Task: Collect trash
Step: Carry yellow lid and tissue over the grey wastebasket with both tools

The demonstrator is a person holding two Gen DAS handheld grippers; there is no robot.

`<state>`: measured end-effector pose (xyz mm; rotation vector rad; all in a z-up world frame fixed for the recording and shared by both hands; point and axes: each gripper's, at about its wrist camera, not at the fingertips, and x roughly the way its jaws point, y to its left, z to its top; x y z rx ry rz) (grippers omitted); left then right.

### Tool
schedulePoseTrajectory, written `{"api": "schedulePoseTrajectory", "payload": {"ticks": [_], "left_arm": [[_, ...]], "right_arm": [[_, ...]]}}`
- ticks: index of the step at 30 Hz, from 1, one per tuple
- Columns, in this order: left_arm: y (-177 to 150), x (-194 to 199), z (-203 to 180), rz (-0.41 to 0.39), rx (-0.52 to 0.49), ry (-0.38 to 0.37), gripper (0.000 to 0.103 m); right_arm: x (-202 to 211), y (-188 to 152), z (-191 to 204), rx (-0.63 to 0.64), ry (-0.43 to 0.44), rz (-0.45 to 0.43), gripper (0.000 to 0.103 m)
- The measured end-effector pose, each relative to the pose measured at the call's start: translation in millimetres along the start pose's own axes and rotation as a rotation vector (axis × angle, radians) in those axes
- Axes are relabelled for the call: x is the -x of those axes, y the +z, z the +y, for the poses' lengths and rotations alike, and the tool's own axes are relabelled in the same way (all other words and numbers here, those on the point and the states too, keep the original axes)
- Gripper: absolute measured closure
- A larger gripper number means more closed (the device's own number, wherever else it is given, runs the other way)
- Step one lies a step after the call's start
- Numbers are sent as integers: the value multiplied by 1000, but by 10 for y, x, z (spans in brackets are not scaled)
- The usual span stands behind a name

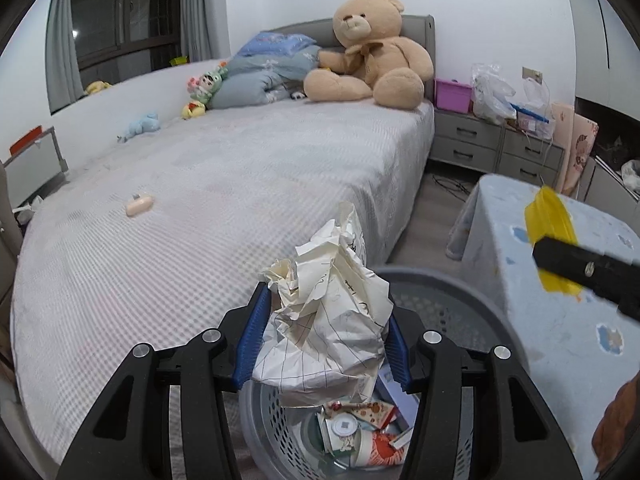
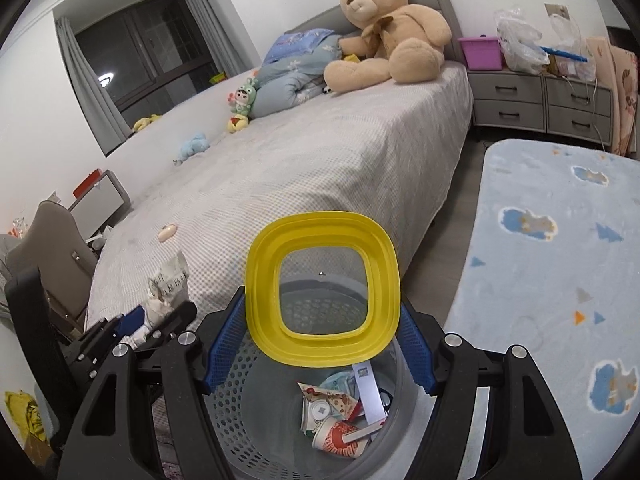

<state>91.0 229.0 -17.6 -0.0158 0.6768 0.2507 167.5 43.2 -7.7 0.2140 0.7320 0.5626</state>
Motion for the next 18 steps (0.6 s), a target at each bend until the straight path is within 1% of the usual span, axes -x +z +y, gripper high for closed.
{"api": "schedulePoseTrajectory", "payload": {"ticks": [3,4,7,11,18], "left_arm": [[-70,-142,41,72,1,-23,52],[-76,-153,57,77,8,-32,52],[-93,-160,77,77,3,-20,52],[-101,-207,83,103,10,-46,52],[-146,-288,112,146,20,-43,51]], "right_arm": [[-26,-32,8,22,-20,7,35],[-37,-43,4,21,-17,15,35],[-68,-75,15,16,-6,36,35],[-109,-135,83,46,-6,66,35],[-133,-187,153,65,22,94,35]]}}
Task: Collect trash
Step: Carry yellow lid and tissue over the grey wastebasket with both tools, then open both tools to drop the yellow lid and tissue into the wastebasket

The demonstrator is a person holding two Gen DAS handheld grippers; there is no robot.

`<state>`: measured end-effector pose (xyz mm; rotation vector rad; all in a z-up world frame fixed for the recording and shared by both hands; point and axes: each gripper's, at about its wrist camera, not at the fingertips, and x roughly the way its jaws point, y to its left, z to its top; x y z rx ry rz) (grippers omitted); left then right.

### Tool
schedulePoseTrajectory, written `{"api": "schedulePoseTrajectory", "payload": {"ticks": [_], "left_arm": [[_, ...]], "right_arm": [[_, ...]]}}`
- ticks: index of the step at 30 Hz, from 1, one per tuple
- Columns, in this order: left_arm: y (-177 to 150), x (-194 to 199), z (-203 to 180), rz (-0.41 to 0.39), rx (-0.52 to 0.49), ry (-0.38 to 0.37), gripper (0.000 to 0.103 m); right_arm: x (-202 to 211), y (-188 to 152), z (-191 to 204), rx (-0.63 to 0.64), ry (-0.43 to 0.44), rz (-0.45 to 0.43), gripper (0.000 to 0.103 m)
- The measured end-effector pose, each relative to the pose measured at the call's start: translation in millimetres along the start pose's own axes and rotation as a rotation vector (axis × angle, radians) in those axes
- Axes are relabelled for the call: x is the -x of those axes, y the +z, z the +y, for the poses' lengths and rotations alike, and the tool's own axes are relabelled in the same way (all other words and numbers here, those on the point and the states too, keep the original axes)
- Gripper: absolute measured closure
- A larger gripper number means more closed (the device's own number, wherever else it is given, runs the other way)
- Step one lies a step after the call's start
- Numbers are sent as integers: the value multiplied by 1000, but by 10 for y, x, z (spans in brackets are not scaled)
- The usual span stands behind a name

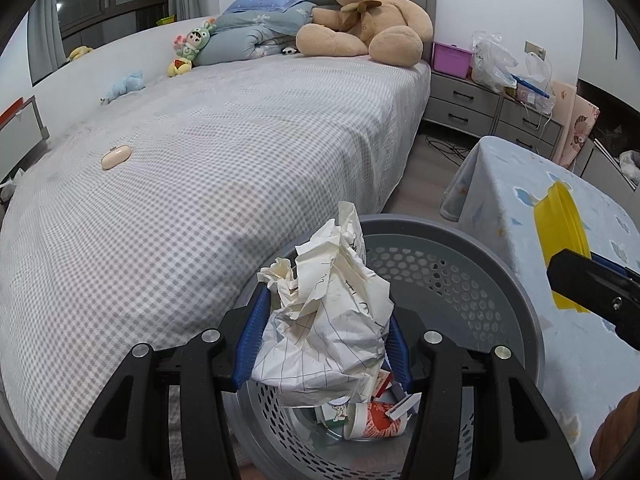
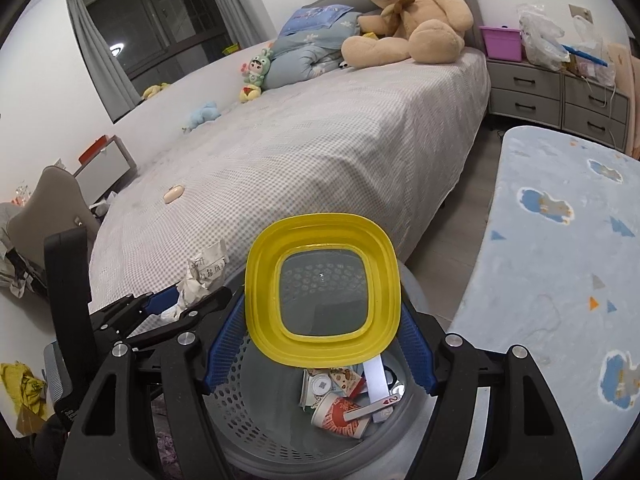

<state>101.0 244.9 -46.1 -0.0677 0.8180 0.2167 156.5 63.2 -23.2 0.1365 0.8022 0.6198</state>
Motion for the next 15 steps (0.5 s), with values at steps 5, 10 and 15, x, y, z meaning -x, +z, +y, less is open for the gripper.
{"api": "schedulePoseTrajectory", "payload": {"ticks": [5,10,15], "left_arm": [[-18,-40,-13,15,0,5,51],[-26,-54,-11,20,-2,14,51],[-32,-66,13,26,6,19,51]], "right_arm": [[-76,-41,11,5,-1,34,34],[-93,-64,25,11,1,43,34],[-120,-75,42,20,-4,52,34]]}}
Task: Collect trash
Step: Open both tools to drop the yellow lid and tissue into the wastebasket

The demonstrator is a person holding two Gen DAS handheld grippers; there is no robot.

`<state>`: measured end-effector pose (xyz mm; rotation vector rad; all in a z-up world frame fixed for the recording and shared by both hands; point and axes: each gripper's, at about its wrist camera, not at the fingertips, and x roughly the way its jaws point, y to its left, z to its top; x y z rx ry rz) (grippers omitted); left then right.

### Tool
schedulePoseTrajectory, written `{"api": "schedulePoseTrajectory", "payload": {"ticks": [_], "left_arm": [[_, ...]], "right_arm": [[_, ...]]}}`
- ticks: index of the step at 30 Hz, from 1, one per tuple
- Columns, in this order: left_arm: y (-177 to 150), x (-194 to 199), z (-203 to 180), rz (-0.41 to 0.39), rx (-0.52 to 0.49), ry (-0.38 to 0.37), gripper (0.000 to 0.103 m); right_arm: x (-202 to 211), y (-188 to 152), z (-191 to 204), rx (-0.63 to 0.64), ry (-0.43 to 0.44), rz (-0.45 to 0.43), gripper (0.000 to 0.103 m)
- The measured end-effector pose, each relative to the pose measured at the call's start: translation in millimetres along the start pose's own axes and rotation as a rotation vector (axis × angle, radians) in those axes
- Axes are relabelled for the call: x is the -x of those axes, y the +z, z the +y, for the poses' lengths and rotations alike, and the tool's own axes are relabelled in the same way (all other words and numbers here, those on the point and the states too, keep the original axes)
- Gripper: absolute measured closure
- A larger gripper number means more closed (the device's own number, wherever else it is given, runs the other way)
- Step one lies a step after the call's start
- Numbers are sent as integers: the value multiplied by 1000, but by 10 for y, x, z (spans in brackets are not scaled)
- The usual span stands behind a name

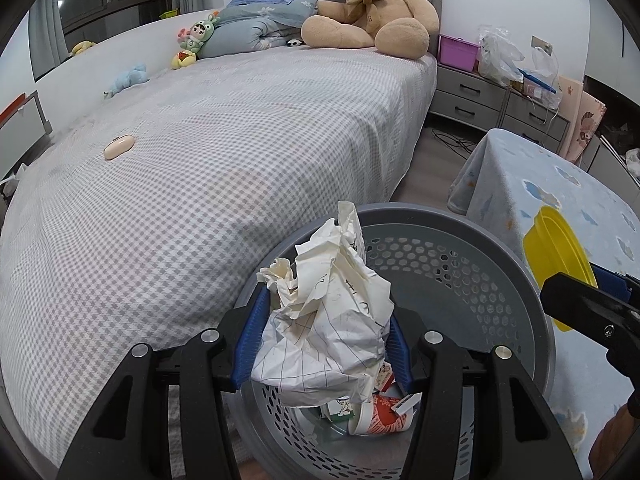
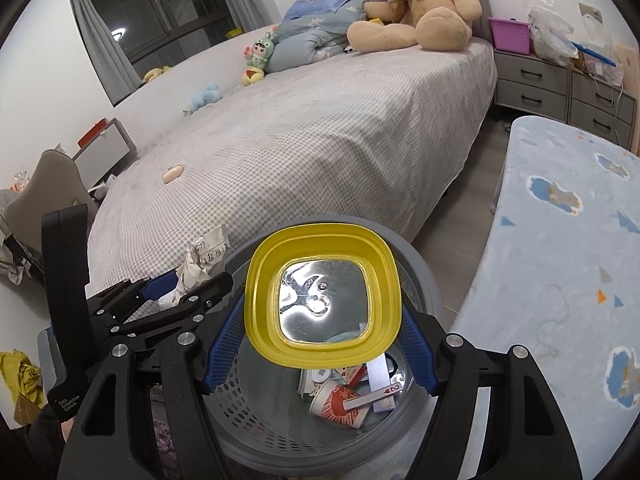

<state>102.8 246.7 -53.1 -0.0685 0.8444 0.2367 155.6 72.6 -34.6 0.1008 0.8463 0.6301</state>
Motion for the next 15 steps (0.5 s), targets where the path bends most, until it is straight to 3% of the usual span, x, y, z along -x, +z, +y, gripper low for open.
{"api": "schedulePoseTrajectory", "payload": {"ticks": [8,15], "left_arm": [[-5,12,3,0,0,4,47],[-12,32,36,-2,10,13,36]], "right_arm": [[-13,5,-17,-4,1,0,33],[7,8,-27,-6,-4,-18,22]]}}
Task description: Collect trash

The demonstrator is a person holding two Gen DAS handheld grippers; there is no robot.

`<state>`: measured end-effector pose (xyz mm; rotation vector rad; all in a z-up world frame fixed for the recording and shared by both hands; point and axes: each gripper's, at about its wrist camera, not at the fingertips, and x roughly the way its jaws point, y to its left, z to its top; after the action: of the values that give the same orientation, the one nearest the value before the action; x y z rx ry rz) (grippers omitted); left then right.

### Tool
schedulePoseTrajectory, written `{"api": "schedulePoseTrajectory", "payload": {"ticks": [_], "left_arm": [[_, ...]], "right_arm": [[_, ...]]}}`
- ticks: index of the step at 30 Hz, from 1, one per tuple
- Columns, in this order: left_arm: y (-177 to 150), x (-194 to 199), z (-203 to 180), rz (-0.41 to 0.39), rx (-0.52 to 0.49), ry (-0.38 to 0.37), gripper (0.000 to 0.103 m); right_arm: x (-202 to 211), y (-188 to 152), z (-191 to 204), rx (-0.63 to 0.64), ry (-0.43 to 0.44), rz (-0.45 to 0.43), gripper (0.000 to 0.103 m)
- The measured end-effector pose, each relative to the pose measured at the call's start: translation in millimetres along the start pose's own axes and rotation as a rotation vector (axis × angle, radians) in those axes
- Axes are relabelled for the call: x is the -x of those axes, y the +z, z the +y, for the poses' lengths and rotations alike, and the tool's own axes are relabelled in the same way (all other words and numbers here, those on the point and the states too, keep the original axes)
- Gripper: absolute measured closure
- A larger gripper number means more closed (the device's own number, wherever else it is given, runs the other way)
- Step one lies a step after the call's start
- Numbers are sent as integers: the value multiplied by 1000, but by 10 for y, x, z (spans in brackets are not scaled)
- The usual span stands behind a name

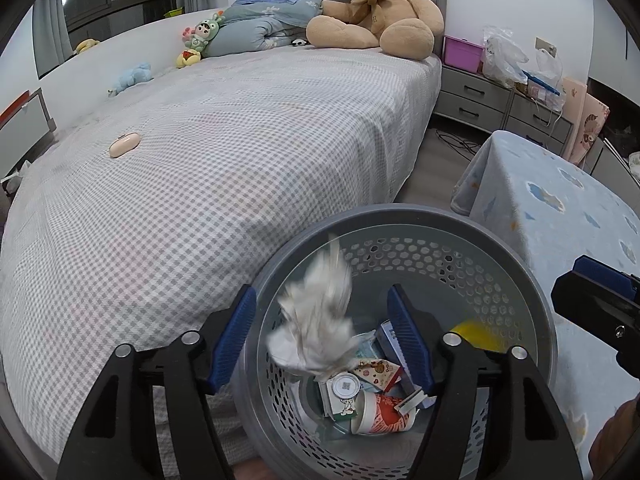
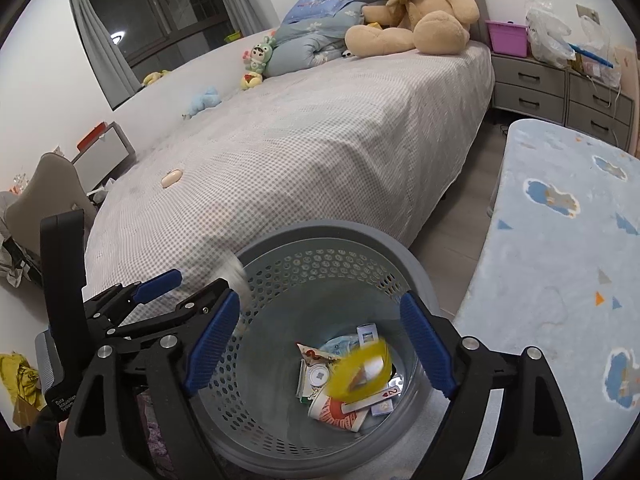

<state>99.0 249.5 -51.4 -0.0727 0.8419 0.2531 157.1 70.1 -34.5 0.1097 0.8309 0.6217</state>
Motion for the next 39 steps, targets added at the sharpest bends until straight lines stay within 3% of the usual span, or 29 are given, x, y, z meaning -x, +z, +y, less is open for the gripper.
{"api": "schedulePoseTrajectory", "payload": {"ticks": [6,39], "left_arm": [[5,6,2,-3,0,10,31],[-12,-23,-5,-4,-10,53,20]], "right_arm": [[-11,3,-11,-3,-1,3,22],[-31,12,-58,-19,-12,-2,18]]}}
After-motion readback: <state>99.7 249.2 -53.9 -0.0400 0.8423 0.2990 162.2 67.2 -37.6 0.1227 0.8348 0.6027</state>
